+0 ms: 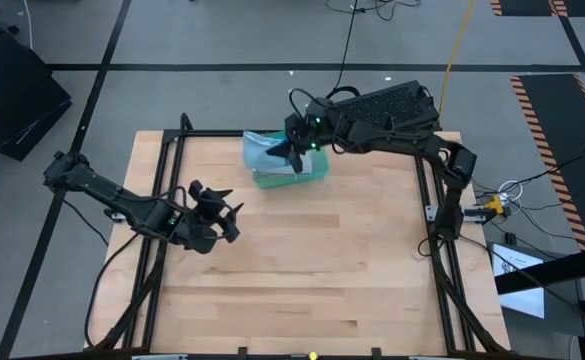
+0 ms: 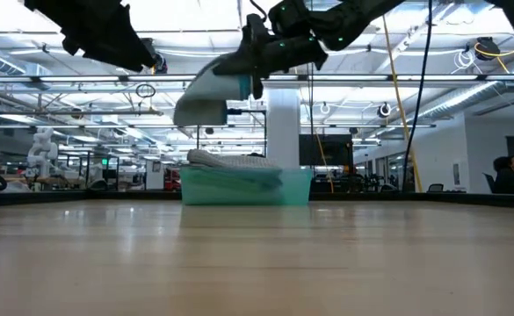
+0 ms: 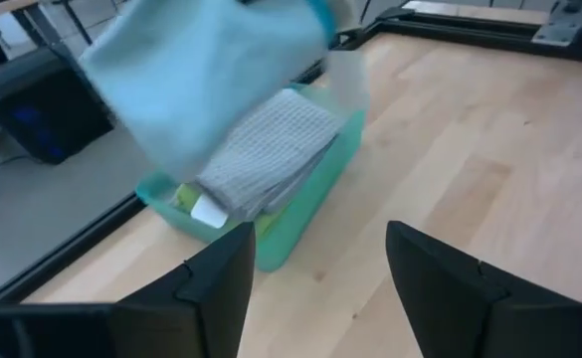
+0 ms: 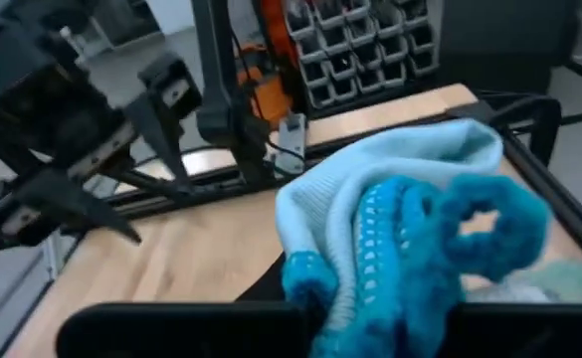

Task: Fold microfiber towels
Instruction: Stack the folded blue microfiber cloth on top of the folded gray microfiber cloth into the green bin

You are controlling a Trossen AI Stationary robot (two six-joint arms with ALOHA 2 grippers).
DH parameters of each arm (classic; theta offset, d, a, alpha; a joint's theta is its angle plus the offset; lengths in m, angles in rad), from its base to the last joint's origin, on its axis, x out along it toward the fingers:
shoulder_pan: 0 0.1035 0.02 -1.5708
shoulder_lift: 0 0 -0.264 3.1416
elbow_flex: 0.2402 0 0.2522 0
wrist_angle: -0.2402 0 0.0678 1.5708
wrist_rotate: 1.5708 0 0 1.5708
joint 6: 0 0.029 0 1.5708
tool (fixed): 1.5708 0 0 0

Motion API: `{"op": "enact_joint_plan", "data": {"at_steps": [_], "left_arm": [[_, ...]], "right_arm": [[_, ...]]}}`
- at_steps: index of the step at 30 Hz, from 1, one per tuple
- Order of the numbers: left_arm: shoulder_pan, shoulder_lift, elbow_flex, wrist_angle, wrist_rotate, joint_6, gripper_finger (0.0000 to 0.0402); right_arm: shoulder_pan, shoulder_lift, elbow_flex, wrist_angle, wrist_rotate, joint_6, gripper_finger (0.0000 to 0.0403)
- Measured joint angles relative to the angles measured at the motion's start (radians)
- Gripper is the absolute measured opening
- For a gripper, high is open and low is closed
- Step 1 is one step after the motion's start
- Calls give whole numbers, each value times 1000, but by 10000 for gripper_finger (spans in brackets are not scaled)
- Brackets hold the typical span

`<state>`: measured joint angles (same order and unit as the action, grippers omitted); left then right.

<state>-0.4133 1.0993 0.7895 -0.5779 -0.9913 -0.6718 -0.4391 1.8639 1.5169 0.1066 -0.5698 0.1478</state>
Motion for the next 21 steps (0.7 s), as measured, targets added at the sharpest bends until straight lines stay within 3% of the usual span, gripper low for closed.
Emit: {"op": "enact_joint_plan", "data": {"at_steps": [7, 13, 17, 21], "left_arm": [[18, 0, 0, 76, -15, 80, 227], [138, 34, -47, 103, -12, 122, 227], [282, 58, -122, 310, 85, 318, 227], [421, 70, -190, 628, 129, 566, 227]], "right_arm": [[-43, 116, 150, 78, -149, 97, 9], [-72, 211, 232, 178, -311, 229, 10], [-86, 247, 239, 225, -401, 320, 10], [-88, 250, 239, 223, -446, 338, 10]]}}
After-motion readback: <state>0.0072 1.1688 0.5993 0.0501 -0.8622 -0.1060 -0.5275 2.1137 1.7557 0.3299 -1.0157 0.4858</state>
